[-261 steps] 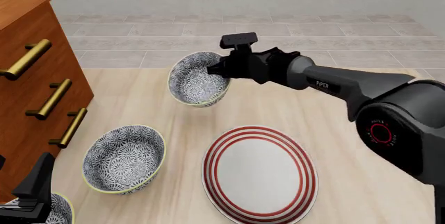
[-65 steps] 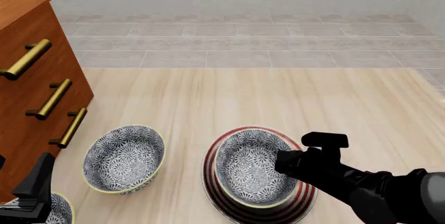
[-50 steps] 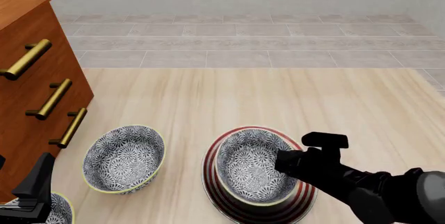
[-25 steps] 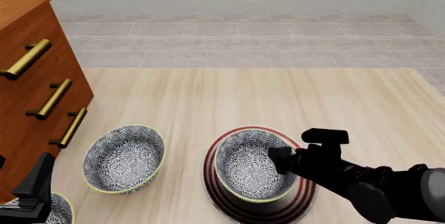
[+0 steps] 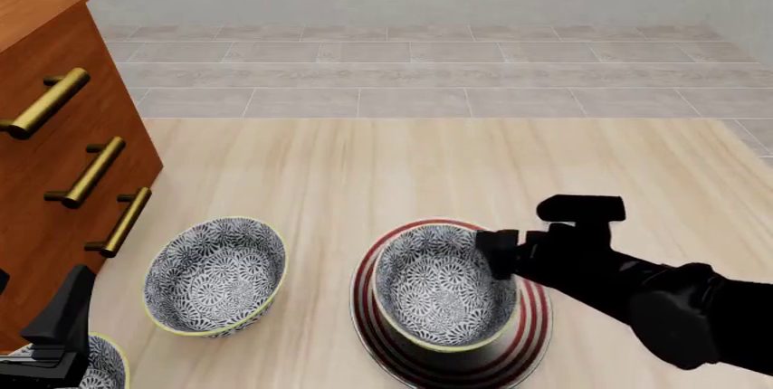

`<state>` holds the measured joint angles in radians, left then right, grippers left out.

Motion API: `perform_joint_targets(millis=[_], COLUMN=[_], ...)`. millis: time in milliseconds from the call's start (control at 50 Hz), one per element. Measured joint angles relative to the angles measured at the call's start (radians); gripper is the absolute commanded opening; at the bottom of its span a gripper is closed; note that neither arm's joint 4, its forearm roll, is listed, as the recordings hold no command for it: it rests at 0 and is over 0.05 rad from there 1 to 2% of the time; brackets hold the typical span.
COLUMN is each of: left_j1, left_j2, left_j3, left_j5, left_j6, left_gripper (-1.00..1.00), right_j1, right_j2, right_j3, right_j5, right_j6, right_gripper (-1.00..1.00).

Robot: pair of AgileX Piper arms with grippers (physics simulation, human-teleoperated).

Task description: Pick up the bowl and put it in the front on the plate.

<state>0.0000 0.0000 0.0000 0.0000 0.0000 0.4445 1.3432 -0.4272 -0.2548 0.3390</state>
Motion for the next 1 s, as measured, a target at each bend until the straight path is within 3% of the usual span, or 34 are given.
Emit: perform_joint_targets(millis=[500,1000], left_j1=[0.0,0.0], left_j2=[0.0,0.0], left_j3=[0.0,0.0], left_j5=[0.0,0.0], left_j6=[0.0,0.0], left_gripper=[1.0,1.0], right_j1=[-0.04,-0.085], right_j2=[-0.082,-0.19], right_j3=[-0.096,-0.147], right_j5=[0.108,0.113], right_j6=[-0.155,-0.238], right_gripper=[1.0,1.0])
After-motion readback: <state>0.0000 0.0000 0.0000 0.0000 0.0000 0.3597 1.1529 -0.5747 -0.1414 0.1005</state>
